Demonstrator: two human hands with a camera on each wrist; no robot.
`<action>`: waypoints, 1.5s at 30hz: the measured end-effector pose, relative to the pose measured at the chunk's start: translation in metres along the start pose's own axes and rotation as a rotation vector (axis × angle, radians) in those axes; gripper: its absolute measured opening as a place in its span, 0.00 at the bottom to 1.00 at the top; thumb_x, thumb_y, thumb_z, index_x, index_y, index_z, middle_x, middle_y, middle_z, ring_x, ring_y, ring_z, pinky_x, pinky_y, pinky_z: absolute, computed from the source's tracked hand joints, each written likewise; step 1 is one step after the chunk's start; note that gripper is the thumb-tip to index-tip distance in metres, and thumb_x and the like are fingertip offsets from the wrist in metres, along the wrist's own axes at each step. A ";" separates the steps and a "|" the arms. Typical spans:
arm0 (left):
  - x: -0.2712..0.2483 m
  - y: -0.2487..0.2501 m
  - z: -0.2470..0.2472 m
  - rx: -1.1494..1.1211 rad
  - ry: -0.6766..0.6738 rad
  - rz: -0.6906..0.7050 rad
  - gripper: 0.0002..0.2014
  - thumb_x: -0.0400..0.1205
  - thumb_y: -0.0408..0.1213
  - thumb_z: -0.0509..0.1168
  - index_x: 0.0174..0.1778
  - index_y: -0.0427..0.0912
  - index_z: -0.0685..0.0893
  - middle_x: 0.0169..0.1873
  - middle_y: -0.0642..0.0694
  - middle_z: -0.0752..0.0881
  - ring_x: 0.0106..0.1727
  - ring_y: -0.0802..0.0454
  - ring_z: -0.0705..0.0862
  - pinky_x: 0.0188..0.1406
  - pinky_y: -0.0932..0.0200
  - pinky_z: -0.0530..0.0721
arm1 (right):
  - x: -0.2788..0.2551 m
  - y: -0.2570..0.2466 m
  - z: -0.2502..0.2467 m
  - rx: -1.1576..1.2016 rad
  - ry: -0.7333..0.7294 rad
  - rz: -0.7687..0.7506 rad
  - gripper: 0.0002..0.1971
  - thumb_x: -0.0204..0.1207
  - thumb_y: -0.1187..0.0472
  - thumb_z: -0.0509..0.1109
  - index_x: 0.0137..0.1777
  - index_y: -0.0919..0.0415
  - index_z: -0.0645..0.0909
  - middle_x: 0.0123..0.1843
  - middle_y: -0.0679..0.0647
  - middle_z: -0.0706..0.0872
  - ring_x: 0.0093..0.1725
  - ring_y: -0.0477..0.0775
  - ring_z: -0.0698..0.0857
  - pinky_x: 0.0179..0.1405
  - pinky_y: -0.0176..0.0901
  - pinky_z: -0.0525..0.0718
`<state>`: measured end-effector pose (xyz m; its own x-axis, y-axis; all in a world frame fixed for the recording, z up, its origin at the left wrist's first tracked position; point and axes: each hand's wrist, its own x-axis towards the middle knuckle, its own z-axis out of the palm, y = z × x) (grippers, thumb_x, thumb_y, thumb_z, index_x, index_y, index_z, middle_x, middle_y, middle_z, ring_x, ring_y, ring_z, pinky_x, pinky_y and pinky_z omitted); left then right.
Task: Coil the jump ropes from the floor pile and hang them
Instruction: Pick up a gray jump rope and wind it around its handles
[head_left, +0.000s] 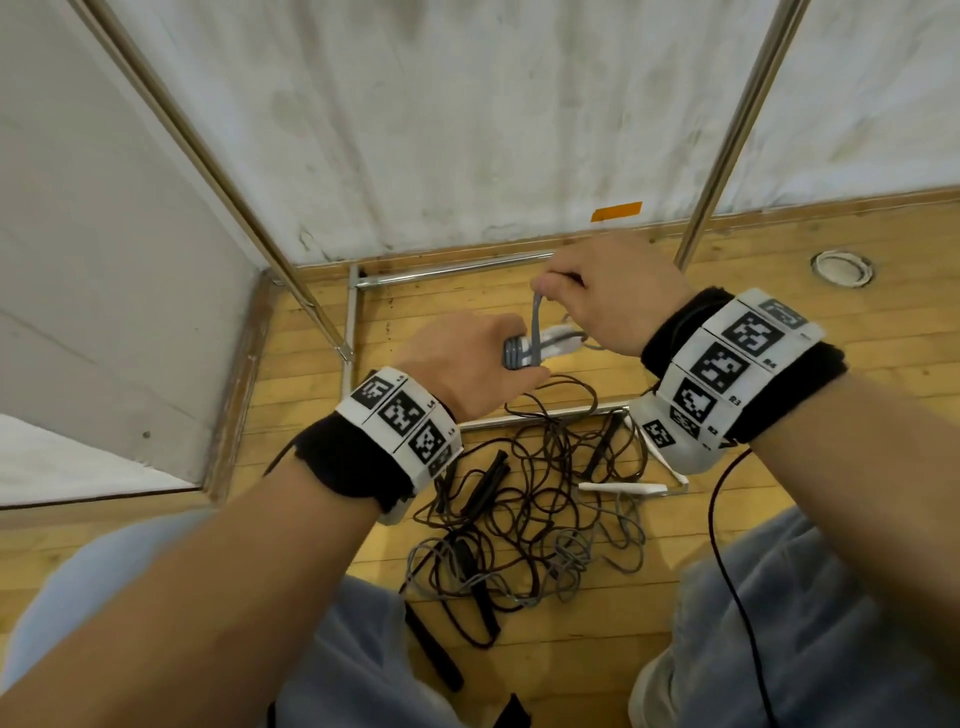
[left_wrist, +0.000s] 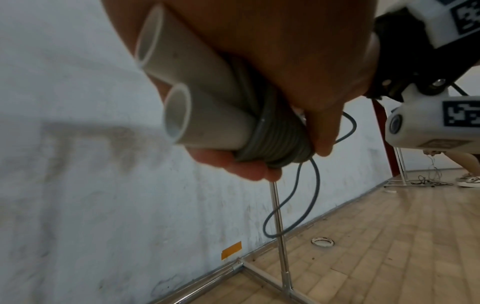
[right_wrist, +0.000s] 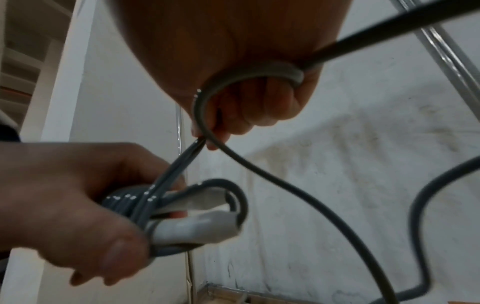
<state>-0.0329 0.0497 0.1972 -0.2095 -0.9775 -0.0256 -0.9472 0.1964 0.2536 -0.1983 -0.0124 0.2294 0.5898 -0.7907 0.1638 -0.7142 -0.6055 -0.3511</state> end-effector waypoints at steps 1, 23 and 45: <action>-0.001 0.000 0.000 -0.018 0.006 0.007 0.14 0.76 0.63 0.63 0.37 0.56 0.74 0.26 0.53 0.80 0.28 0.54 0.79 0.24 0.59 0.73 | -0.001 0.003 -0.001 0.011 -0.015 0.016 0.19 0.83 0.48 0.57 0.45 0.59 0.84 0.34 0.51 0.82 0.35 0.52 0.78 0.33 0.43 0.72; 0.005 0.002 -0.045 -0.846 0.408 -0.221 0.13 0.79 0.46 0.66 0.46 0.40 0.74 0.32 0.39 0.86 0.24 0.44 0.83 0.20 0.54 0.81 | 0.002 -0.025 0.022 0.427 0.026 0.059 0.09 0.84 0.57 0.59 0.55 0.57 0.79 0.31 0.42 0.73 0.30 0.40 0.72 0.27 0.27 0.66; 0.002 -0.038 -0.064 -0.720 0.706 -0.306 0.07 0.79 0.46 0.64 0.43 0.45 0.78 0.32 0.50 0.80 0.35 0.46 0.82 0.32 0.50 0.86 | 0.000 -0.009 0.037 0.780 -0.080 0.253 0.07 0.80 0.61 0.67 0.40 0.55 0.82 0.20 0.45 0.79 0.28 0.49 0.85 0.43 0.51 0.86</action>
<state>0.0187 0.0349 0.2494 0.4220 -0.8465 0.3247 -0.5198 0.0676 0.8516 -0.1780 -0.0035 0.1985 0.4922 -0.8683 -0.0618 -0.3792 -0.1500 -0.9131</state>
